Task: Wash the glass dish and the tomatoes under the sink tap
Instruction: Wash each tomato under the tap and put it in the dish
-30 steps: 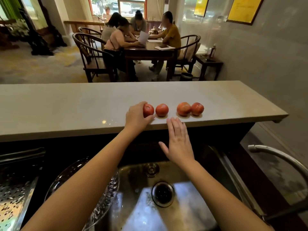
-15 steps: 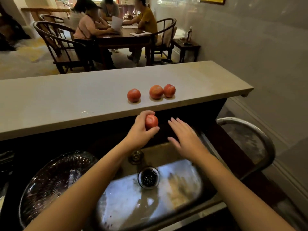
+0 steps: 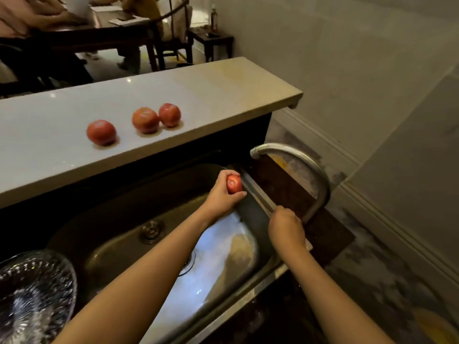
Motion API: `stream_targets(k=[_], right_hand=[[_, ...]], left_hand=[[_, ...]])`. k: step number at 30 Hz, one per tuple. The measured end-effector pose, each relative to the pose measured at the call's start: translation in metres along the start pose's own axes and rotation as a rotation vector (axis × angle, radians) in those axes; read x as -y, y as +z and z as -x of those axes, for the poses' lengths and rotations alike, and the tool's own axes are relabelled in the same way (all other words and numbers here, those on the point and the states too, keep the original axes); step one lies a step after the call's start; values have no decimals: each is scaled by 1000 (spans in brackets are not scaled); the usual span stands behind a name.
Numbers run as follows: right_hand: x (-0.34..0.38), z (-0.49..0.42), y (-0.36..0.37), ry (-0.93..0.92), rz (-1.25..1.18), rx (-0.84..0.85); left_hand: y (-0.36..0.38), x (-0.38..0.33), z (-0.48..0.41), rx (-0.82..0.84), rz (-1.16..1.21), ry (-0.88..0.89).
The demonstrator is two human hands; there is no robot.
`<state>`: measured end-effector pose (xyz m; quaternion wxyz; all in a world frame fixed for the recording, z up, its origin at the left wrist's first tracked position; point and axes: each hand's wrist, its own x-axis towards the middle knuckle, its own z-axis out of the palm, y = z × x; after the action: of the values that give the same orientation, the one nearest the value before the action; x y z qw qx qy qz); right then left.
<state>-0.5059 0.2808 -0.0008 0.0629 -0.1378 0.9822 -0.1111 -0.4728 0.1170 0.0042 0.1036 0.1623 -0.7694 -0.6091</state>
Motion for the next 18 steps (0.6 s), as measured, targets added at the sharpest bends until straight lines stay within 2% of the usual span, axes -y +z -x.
stream_targets(k=[8, 12, 18], right_hand=[[2, 10, 8, 83, -139, -108], [3, 20, 20, 119, -173, -58], [-2, 26, 29, 132, -391, -133]], left_hand=[[18, 6, -20, 31, 99, -50], [21, 6, -23, 43, 88, -60], [24, 6, -25, 45, 105, -58]])
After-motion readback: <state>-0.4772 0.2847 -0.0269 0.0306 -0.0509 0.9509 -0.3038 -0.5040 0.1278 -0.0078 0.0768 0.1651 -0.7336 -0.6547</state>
